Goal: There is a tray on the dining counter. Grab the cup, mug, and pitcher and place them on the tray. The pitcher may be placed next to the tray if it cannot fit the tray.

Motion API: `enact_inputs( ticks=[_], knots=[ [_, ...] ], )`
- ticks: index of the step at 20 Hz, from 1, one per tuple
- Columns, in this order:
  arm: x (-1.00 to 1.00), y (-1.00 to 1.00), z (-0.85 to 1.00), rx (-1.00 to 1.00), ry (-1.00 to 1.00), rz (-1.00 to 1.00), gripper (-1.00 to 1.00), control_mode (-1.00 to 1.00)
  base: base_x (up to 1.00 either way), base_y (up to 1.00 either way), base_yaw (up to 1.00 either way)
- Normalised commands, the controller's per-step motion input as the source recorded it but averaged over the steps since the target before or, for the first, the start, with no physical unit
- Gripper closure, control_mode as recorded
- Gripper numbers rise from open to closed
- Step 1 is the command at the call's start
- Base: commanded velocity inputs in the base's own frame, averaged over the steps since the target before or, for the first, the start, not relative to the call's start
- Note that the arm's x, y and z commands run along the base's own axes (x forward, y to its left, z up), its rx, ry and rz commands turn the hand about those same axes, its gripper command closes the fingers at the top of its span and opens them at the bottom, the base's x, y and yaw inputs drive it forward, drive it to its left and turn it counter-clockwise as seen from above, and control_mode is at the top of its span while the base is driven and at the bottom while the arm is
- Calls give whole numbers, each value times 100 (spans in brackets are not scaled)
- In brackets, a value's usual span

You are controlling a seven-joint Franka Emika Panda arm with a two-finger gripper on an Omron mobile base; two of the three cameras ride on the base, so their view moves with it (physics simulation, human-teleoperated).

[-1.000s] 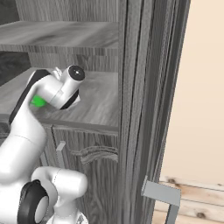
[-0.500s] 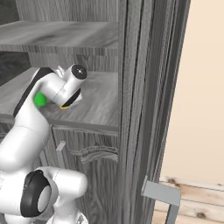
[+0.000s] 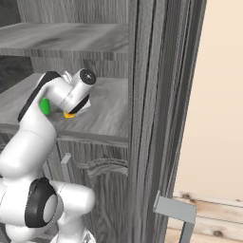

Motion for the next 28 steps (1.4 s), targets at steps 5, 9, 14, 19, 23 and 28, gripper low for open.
enact_inputs(
  ticks=[5, 9, 14, 19, 23, 28],
  knots=[
    [1, 4, -18, 0, 0, 0, -100, -100, 0, 0, 0],
    [8, 8, -15, 0, 0, 0, -100, -100, 0, 0, 0],
    [19, 6, -6, 0, 0, 0, -100, -100, 0, 0, 0],
    [31, 1, 0, 0, 0, 0, -100, -100, 0, 0, 0],
    [19, 0, -2, 0, 0, 0, -100, -100, 0, 0, 0],
    [4, 0, -11, 0, 0, 0, -100, -100, 0, 0, 0]
  ],
)
